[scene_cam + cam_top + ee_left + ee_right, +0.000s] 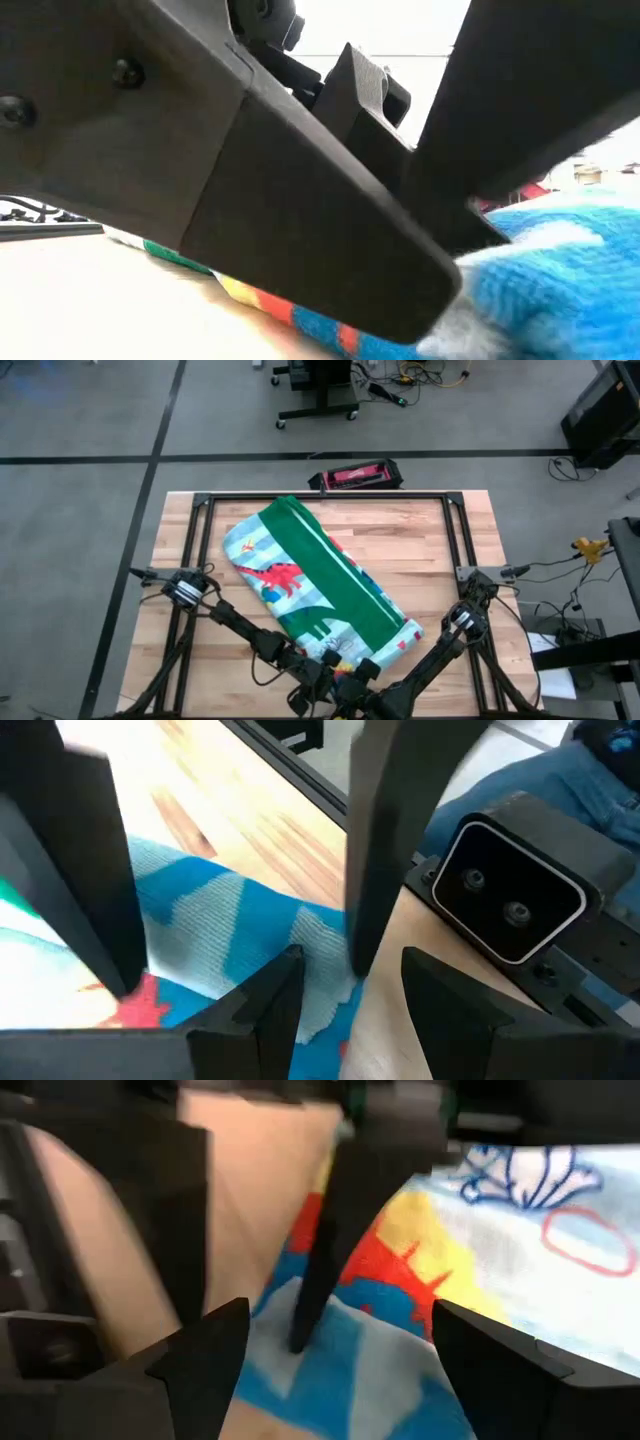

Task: Roll towel
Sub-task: Roll the green multi-color dinosaur print towel

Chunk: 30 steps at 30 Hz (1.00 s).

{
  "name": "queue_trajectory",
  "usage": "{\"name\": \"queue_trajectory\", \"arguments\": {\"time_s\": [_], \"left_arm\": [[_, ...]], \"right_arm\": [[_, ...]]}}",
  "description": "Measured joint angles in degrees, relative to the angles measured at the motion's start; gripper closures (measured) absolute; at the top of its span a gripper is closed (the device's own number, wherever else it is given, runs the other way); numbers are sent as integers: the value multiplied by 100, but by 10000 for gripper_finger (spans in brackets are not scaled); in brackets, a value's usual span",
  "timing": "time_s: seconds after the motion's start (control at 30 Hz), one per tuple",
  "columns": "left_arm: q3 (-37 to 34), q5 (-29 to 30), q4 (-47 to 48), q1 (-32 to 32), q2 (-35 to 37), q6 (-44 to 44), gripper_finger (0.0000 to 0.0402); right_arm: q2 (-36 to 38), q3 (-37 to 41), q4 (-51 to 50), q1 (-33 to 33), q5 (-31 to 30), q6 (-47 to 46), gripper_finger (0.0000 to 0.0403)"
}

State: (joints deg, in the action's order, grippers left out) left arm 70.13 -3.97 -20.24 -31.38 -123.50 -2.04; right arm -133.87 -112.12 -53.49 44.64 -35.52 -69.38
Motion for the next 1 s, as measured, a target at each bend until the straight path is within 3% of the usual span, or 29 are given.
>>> {"name": "queue_trajectory", "arguments": {"time_s": [0.23, 0.33, 0.5, 0.7, 1.0], "left_arm": [[-8, 0, 31, 0, -2, 104, 244], [-17, 0, 34, 0, -2, 116, 244], [-20, 0, 41, 0, -4, 167, 244], [-22, -4, 42, 0, -9, 212, 244], [-26, -4, 47, 0, -11, 336, 244]], "right_arm": [[630, 30, -1521, 309, -63, -612, 117], [863, 238, -2423, 625, 116, -1501, 123], [1388, 1010, -3094, 1184, 624, -3265, 123], [1989, 2378, -2826, 1387, 1543, -3895, 130], [3007, 4528, -786, 1108, 1605, -3317, 146]]}}
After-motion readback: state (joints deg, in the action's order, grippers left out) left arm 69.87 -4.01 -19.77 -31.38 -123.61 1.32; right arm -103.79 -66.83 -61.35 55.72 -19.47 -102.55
